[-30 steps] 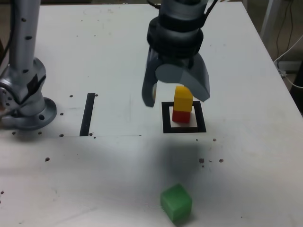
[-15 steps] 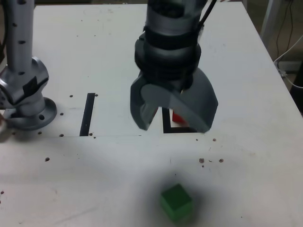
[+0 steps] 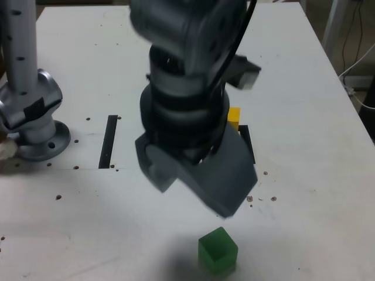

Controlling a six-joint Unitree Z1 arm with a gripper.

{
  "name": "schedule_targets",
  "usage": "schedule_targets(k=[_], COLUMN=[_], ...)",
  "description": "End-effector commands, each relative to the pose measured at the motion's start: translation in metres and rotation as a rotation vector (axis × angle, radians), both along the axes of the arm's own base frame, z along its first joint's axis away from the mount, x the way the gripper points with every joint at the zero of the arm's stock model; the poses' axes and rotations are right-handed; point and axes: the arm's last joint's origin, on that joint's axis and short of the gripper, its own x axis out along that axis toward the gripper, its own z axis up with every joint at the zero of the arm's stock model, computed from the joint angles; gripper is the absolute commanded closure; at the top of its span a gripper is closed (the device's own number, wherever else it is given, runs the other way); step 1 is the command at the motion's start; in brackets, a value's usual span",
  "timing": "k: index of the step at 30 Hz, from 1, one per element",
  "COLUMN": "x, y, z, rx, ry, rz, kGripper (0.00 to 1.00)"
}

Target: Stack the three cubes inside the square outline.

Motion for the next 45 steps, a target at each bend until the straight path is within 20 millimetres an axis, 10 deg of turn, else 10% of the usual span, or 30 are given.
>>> schedule_targets(k=[1,33,45], x=[0.000,0.031,0.043], y=[-0.009,-0.034,-0.043], z=[-0.007,-0.078,-0.096], rx=[0.005,-0.035,-0.031], ry=[0.004,0.048,0.075], rz=[-0.045,-0.195,-0.195], kGripper=[0.01,0.06,0.54])
